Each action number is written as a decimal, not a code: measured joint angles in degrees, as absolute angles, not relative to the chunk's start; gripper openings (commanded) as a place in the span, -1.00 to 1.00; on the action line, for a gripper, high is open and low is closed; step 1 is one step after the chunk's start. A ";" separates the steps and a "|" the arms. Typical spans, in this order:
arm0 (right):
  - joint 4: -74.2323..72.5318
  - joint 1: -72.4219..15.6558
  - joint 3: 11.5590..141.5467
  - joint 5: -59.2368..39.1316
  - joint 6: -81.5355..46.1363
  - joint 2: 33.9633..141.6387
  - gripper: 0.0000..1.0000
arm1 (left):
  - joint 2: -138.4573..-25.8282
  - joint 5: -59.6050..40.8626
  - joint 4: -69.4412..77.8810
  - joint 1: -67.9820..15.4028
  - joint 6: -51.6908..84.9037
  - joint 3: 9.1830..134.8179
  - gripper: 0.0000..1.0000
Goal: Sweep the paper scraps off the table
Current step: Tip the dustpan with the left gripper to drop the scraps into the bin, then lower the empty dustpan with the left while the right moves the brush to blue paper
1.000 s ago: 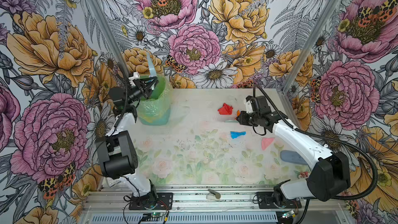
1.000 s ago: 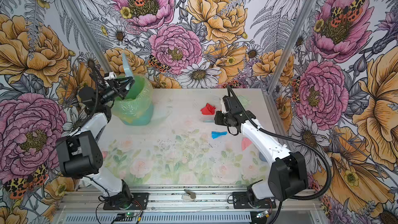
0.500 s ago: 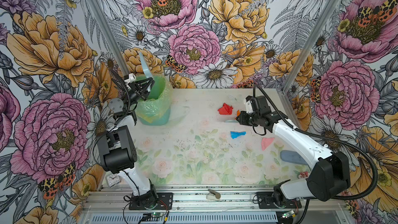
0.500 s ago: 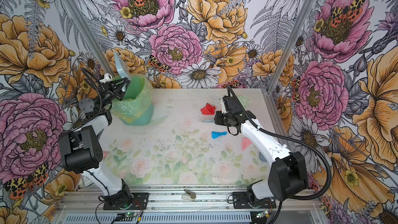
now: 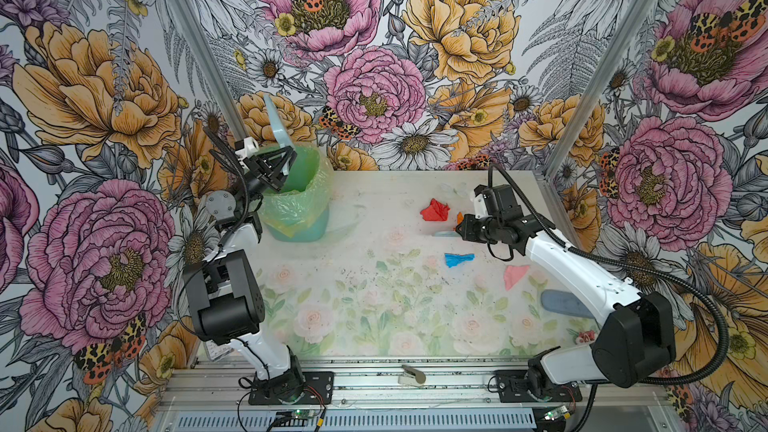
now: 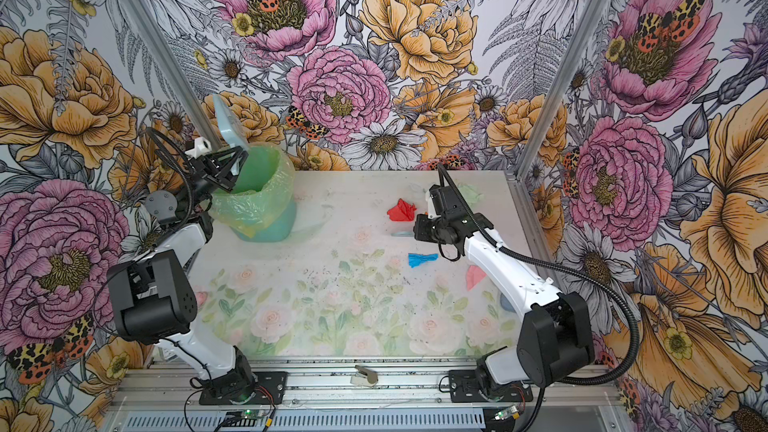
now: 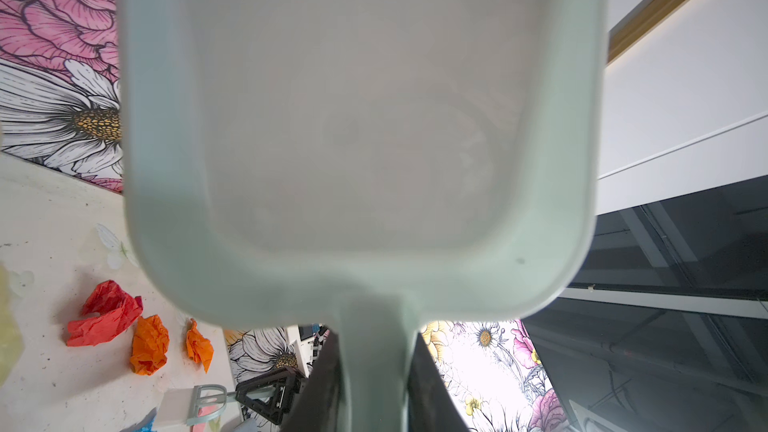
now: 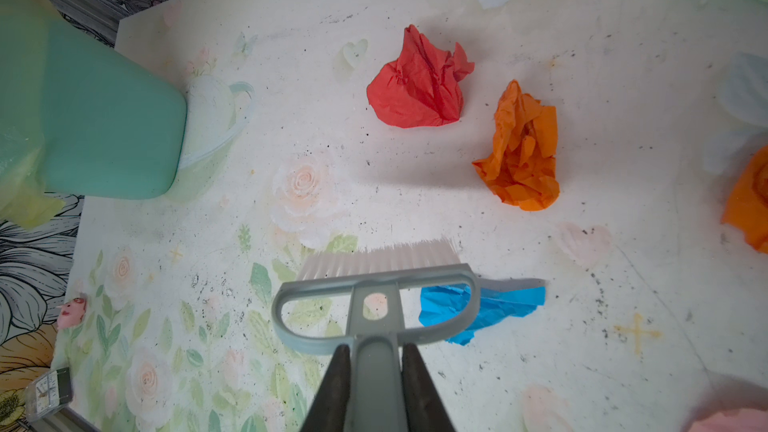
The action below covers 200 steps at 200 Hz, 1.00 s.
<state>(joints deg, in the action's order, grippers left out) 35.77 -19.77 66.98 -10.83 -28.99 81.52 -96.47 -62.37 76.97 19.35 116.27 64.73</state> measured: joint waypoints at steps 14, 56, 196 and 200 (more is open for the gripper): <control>35.77 -19.77 66.98 -10.83 -29.02 81.52 -1.00 | -95.24 -62.33 76.73 19.35 116.27 63.16 -0.74; 35.77 -19.77 66.96 -10.83 -28.99 81.49 -1.00 | -92.60 -62.63 68.27 19.35 112.84 57.30 -0.74; 35.77 -19.77 66.89 -10.68 -28.99 80.99 -1.00 | -74.91 -42.87 -22.92 9.26 38.46 68.97 -0.69; 35.77 -19.77 66.89 -10.59 -28.99 80.95 -1.00 | -74.72 -41.43 -23.59 8.10 37.45 68.75 -0.69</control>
<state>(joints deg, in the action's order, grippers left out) 35.77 -19.77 66.89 -10.59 -28.99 80.95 -74.72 -41.43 -23.59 8.10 37.45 68.75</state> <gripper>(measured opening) 0.204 0.213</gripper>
